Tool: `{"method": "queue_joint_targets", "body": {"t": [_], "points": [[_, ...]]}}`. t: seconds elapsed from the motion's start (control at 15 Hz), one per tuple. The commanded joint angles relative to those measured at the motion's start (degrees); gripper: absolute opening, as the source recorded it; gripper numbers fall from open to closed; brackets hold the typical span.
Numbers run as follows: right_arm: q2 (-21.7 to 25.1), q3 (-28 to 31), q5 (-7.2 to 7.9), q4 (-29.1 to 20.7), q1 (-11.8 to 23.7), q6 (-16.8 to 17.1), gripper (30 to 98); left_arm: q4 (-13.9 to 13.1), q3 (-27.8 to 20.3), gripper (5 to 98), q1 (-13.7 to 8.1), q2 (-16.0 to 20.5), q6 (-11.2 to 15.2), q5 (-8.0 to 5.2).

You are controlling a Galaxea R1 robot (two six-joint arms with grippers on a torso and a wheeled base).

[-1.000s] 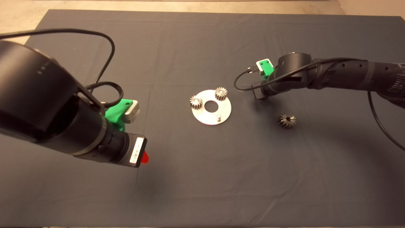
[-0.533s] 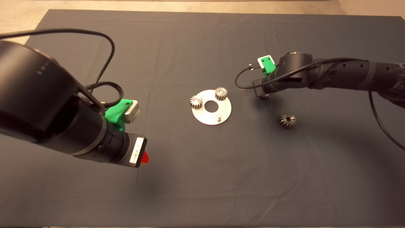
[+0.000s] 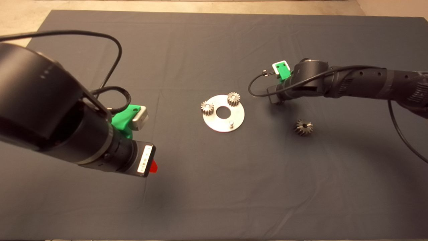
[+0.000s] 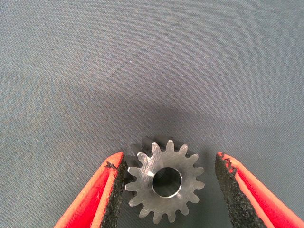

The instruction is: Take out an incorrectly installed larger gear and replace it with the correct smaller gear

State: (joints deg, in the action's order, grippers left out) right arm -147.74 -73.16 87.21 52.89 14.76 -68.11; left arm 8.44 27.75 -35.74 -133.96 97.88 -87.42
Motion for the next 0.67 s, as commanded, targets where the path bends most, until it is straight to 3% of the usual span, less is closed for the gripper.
{"method": "queue_joint_targets", "body": {"t": [0.0, 0.2, 0.33, 0.6], "points": [[1.00, 0.40, 7.79, 1.86, 0.62, -1.23, 50.9, 0.53, -0.43, 59.2, -0.47, -0.12, 0.03, -6.62], [1.26, 0.40, 7.79, 1.77, 0.80, -1.32, 50.1, 0.45, -0.43, 59.2, -0.47, -0.12, 0.03, -6.62], [1.52, 0.49, 7.79, 1.69, 0.71, -1.32, 45.6, 0.44, -0.69, 59.2, -0.47, -0.12, 0.03, -6.62], [1.79, 0.57, 7.79, 1.69, 0.71, -1.40, 45.6, 0.44, -0.78, 59.2, -0.47, -0.12, 0.03, -6.62]]}}
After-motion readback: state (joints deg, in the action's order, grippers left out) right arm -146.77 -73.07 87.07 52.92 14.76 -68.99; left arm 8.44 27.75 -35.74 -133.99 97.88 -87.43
